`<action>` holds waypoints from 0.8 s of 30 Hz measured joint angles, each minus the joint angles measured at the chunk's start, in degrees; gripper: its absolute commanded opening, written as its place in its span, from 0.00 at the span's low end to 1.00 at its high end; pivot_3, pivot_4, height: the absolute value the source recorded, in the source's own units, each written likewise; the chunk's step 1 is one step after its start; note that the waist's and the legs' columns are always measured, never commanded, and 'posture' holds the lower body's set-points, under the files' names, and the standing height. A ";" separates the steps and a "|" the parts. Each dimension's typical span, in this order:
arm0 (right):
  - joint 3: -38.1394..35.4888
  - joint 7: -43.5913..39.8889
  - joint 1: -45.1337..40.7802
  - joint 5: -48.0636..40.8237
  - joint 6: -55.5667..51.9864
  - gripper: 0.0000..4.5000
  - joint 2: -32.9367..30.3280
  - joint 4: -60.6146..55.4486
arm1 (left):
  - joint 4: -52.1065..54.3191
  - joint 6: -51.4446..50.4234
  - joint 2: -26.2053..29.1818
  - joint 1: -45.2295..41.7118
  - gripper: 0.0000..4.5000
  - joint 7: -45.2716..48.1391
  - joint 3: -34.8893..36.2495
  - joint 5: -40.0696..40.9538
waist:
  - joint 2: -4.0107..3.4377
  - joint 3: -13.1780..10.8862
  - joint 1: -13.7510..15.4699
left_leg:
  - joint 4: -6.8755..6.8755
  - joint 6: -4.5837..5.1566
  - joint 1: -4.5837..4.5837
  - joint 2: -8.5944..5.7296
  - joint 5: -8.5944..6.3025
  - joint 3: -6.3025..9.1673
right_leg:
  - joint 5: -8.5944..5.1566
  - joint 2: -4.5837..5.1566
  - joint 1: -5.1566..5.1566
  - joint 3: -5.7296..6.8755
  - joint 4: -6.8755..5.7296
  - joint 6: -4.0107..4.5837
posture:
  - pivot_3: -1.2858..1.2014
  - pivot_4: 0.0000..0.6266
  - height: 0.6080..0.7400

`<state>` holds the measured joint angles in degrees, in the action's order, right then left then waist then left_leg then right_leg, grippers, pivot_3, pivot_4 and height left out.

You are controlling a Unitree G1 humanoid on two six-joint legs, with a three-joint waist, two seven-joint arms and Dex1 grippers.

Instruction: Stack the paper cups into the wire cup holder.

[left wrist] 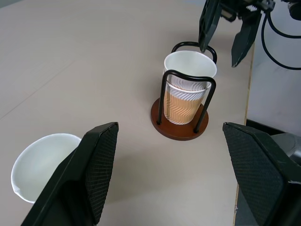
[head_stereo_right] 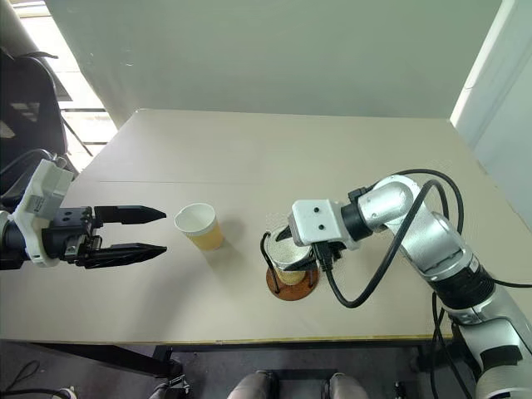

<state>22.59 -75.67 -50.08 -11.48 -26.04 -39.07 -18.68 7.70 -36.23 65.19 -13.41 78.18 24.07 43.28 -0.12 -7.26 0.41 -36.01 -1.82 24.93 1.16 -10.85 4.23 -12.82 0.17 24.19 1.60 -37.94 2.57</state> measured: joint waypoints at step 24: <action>-30.92 13.82 -7.95 -18.56 -10.26 0.58 -3.37 12.87 | -20.78 13.91 -2.54 -25.18 0.85 1.77 -24.12 -21.99 | -0.07 -0.05 0.50 | 0.07 0.49 0.04 -0.03 0.20 0.01 | 0.22 0.01 0.07 -0.03 0.03 -0.62 | 0.52 0.24 1.00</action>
<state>-8.33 -61.85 -58.04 -30.04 -36.30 -42.44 -5.81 -13.08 -22.32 62.65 -38.59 79.94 -0.05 21.29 -0.19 -7.31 0.91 -35.94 -1.33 24.97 1.13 -10.65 4.25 -12.61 0.18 24.26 1.57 -37.92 1.95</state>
